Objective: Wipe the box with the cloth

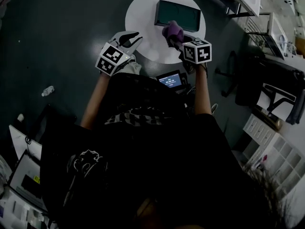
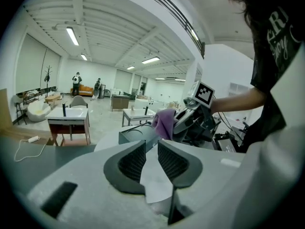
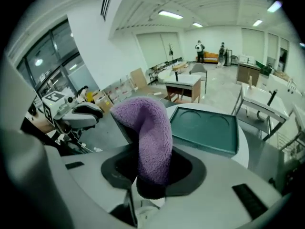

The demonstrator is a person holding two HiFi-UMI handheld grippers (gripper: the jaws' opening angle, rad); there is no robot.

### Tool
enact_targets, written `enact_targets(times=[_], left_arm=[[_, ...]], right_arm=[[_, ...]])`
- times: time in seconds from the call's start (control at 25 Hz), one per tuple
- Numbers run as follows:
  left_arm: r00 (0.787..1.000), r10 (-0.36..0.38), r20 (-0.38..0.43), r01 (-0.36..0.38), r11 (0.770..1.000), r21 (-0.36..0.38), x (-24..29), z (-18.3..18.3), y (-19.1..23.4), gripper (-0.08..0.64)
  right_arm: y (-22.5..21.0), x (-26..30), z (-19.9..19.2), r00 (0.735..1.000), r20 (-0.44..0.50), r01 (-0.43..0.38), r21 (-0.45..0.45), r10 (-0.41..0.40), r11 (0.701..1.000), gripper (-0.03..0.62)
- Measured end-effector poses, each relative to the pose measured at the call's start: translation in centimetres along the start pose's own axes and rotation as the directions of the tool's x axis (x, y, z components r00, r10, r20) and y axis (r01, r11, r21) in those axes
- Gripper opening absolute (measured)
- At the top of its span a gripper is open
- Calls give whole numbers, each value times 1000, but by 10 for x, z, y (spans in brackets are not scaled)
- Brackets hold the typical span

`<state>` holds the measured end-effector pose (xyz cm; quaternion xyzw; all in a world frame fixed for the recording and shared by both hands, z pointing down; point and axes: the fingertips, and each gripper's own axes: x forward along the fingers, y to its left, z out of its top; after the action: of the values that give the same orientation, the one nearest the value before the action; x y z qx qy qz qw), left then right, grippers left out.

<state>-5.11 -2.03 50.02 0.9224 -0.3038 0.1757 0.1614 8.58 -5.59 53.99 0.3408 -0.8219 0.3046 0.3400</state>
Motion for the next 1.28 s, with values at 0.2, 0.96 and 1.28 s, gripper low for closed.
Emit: enact_targets(times=[0.2, 0.96, 1.28], left_arm=[[999, -50, 9, 49, 996, 75, 15, 29, -54, 75], [998, 25, 64, -26, 999, 20, 30, 25, -271, 75], [997, 46, 62, -49, 998, 40, 7, 23, -288, 75]], right_arm=[[-5, -71, -35, 990, 125, 47, 112, -61, 993, 110], [22, -215, -154, 946, 323, -83, 138, 34, 987, 110], [45, -220, -167, 939, 340, -99, 153, 42, 983, 110]])
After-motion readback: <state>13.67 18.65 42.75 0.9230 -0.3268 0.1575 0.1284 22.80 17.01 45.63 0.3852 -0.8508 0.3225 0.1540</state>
